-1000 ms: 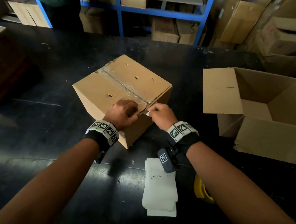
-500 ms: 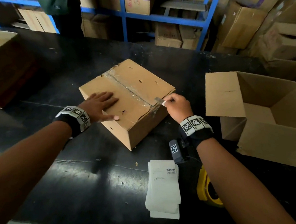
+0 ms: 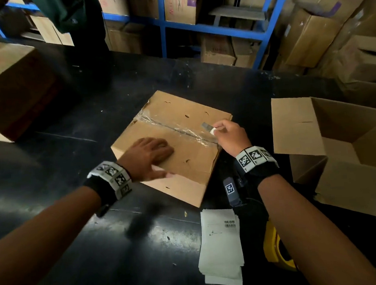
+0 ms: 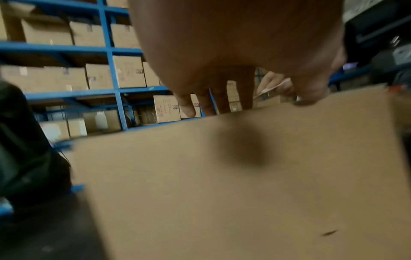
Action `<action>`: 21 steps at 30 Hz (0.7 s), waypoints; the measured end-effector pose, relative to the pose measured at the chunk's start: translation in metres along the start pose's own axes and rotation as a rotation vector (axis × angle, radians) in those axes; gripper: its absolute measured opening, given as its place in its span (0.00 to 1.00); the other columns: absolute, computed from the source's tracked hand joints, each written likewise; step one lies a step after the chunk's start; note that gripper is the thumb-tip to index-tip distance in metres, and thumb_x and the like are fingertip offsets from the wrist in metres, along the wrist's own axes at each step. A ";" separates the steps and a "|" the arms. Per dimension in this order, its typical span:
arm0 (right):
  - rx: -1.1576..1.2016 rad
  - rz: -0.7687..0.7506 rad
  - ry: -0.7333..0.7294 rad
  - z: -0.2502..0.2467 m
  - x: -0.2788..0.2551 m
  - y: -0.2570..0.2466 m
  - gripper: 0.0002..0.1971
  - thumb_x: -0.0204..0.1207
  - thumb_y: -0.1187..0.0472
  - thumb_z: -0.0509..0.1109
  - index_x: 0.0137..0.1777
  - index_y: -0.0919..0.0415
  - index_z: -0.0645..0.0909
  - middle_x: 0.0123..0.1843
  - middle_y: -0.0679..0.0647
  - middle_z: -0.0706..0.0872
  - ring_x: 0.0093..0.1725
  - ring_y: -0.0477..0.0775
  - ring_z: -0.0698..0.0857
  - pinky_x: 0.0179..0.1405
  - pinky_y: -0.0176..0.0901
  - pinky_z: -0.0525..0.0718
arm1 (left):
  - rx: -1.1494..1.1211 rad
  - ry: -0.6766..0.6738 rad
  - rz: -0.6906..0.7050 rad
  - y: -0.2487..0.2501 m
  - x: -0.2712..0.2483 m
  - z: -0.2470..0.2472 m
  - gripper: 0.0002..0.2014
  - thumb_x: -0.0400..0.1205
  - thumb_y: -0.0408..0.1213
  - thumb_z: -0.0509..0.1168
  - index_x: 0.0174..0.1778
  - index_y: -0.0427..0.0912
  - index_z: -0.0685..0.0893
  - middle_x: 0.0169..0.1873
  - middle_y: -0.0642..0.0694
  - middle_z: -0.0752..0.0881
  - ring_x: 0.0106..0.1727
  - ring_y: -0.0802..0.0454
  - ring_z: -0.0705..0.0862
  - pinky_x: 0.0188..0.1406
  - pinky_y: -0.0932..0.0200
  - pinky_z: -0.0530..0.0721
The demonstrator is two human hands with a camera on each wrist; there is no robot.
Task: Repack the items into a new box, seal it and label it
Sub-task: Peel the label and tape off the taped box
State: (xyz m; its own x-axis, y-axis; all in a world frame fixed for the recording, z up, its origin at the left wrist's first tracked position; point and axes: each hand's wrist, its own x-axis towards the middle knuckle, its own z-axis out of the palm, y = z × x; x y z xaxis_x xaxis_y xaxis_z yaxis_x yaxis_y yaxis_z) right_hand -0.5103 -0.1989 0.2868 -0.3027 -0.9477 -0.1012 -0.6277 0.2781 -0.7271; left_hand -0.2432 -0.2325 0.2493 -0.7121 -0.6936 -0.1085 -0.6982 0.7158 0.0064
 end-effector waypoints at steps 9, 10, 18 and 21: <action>0.002 0.023 0.030 0.011 0.002 -0.003 0.08 0.78 0.57 0.66 0.52 0.55 0.84 0.53 0.55 0.89 0.55 0.61 0.86 0.59 0.54 0.83 | -0.026 0.001 -0.322 -0.006 0.027 0.007 0.54 0.62 0.84 0.37 0.82 0.56 0.52 0.83 0.48 0.56 0.83 0.44 0.53 0.81 0.39 0.48; 0.001 0.025 0.034 0.011 0.002 -0.003 0.08 0.79 0.57 0.66 0.52 0.55 0.84 0.52 0.54 0.88 0.54 0.59 0.86 0.58 0.52 0.83 | -0.059 0.008 -0.384 0.005 0.034 0.007 0.55 0.62 0.84 0.35 0.82 0.55 0.54 0.82 0.48 0.57 0.82 0.43 0.54 0.80 0.38 0.49; -0.074 0.014 0.036 0.008 0.006 -0.004 0.10 0.82 0.56 0.64 0.56 0.58 0.82 0.55 0.51 0.85 0.54 0.53 0.81 0.49 0.42 0.74 | -0.126 0.230 -0.128 0.052 0.011 0.006 0.45 0.74 0.75 0.33 0.65 0.49 0.81 0.65 0.45 0.82 0.65 0.37 0.77 0.73 0.37 0.66; -0.101 0.013 0.025 0.008 0.008 -0.005 0.10 0.82 0.55 0.63 0.57 0.57 0.82 0.55 0.49 0.84 0.52 0.50 0.79 0.44 0.39 0.68 | -0.226 0.198 0.150 0.008 -0.002 0.009 0.43 0.73 0.76 0.45 0.74 0.49 0.75 0.75 0.44 0.73 0.78 0.42 0.68 0.78 0.39 0.64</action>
State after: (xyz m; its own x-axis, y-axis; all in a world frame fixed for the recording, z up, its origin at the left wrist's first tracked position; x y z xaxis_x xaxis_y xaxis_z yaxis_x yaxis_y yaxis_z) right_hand -0.5040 -0.2095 0.2842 -0.3281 -0.9402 -0.0921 -0.6927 0.3057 -0.6533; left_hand -0.2463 -0.2248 0.2408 -0.7928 -0.6002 0.1055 -0.5677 0.7903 0.2304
